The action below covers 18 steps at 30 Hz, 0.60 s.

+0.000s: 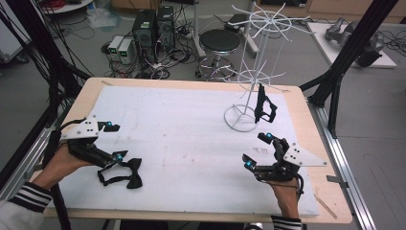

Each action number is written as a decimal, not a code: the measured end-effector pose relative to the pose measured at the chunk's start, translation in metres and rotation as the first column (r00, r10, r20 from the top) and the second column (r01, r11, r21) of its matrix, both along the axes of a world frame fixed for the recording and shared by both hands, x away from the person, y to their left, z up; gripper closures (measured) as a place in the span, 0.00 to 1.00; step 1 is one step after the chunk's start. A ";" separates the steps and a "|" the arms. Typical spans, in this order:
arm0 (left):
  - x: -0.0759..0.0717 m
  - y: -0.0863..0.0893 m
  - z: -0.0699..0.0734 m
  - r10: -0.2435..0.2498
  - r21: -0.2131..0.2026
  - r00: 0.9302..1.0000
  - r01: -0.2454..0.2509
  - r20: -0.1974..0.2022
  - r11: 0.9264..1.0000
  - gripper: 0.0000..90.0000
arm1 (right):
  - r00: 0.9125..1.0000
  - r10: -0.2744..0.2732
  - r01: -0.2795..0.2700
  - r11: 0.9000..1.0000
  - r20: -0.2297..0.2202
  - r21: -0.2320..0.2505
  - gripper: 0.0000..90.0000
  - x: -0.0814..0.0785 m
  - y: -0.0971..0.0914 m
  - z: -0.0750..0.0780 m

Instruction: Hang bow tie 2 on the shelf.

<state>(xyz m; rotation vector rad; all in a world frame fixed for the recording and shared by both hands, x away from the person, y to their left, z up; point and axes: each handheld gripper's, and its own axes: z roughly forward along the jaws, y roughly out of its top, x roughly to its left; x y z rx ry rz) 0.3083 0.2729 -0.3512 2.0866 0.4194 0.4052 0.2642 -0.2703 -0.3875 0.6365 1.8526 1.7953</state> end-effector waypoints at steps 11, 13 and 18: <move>0.000 -0.009 -0.009 -0.025 0.113 0.998 0.030 -0.051 0.993 0.12 | 1.000 0.004 -0.004 1.000 -0.008 -0.005 0.13 0.000 0.002 -0.001; 0.000 -0.011 -0.010 -0.034 0.132 0.998 0.040 -0.053 0.990 0.13 | 1.000 0.005 -0.005 1.000 -0.008 -0.004 0.13 0.000 0.002 -0.001; 0.003 -0.015 -0.014 -0.043 0.176 0.996 0.056 -0.074 0.983 0.13 | 1.000 0.007 -0.007 1.000 -0.003 -0.004 0.13 0.000 0.002 -0.001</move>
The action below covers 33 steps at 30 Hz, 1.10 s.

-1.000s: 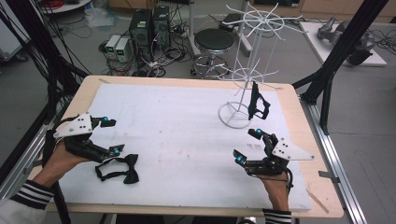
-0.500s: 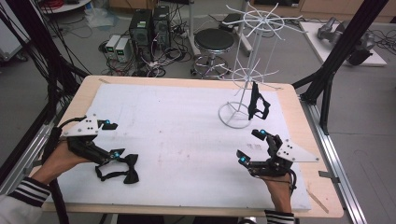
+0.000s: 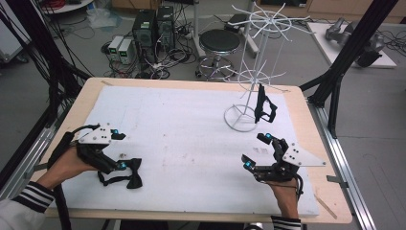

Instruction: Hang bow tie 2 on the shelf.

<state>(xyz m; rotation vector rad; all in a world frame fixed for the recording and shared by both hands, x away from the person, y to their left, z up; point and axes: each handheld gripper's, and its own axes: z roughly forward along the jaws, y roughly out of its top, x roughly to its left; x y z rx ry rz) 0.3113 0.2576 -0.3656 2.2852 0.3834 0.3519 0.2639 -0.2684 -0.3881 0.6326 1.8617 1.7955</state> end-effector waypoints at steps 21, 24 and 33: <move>0.017 -0.014 -0.029 -0.075 0.183 0.992 0.093 -0.103 0.979 0.20 | 1.000 0.003 -0.003 1.000 -0.003 0.007 0.13 -0.001 0.000 0.000; 0.020 -0.014 -0.032 -0.087 0.208 0.989 0.111 -0.120 0.972 0.20 | 1.000 0.003 -0.003 1.000 -0.005 0.006 0.13 -0.001 0.000 0.000; 0.025 -0.015 -0.041 -0.109 0.257 0.983 0.145 -0.148 0.956 0.24 | 1.000 0.004 -0.004 1.000 -0.011 0.001 0.13 0.000 0.001 -0.003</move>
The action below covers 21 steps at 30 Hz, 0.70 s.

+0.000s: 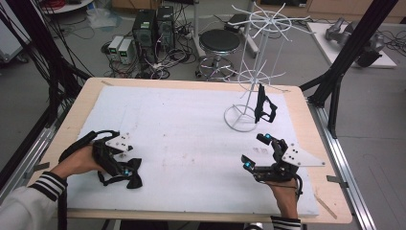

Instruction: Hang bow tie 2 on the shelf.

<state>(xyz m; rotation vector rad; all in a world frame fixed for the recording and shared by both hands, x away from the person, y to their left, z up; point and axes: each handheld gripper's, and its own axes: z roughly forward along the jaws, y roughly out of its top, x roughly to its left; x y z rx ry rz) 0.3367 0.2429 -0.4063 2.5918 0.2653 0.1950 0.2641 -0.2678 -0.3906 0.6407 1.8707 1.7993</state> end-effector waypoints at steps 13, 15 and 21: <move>0.006 -0.003 -0.001 -0.091 0.058 0.996 0.092 -0.022 0.994 0.36 | 1.000 -0.002 0.002 1.000 -0.009 -0.004 0.13 0.000 0.002 -0.001; 0.007 -0.004 -0.002 -0.105 0.056 0.994 0.107 -0.028 0.993 0.36 | 1.000 -0.002 0.002 1.000 -0.002 -0.003 0.13 0.001 0.002 -0.001; 0.009 -0.003 -0.004 -0.123 0.057 0.992 0.125 -0.041 0.991 0.38 | 1.000 -0.001 0.001 1.000 -0.003 -0.002 0.13 0.001 0.002 -0.001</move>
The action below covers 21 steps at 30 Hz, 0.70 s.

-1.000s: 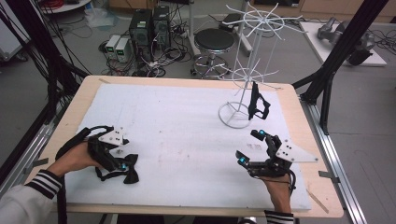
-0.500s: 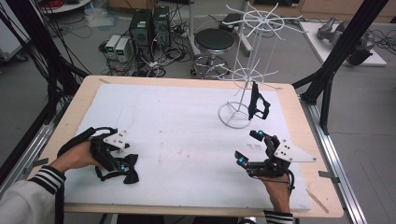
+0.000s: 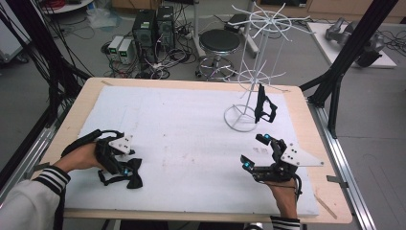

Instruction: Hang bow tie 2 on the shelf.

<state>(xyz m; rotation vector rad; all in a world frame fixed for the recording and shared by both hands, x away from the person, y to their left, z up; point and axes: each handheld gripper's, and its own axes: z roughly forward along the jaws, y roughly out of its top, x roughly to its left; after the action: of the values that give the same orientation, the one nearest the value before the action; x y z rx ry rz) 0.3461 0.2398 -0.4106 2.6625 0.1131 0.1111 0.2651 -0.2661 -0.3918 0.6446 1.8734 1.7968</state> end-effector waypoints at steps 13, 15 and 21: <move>0.004 -0.002 -0.001 -0.051 0.019 0.998 0.051 -0.035 0.999 0.40 | 1.000 0.004 -0.004 1.000 -0.006 0.000 0.13 0.000 0.000 0.000; 0.004 -0.002 -0.001 -0.051 0.019 0.998 0.051 -0.035 0.999 0.41 | 1.000 0.004 -0.004 1.000 -0.006 0.000 0.13 0.000 0.000 0.000; 0.005 -0.002 -0.002 -0.060 0.023 0.997 0.061 -0.039 0.998 0.43 | 1.000 0.004 -0.004 1.000 -0.004 -0.005 0.13 0.001 0.001 -0.001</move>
<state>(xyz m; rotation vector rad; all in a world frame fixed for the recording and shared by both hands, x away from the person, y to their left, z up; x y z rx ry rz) 0.3508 0.2383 -0.4124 2.6901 0.0441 0.0418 0.2659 -0.2653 -0.3925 0.6438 1.8821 1.7941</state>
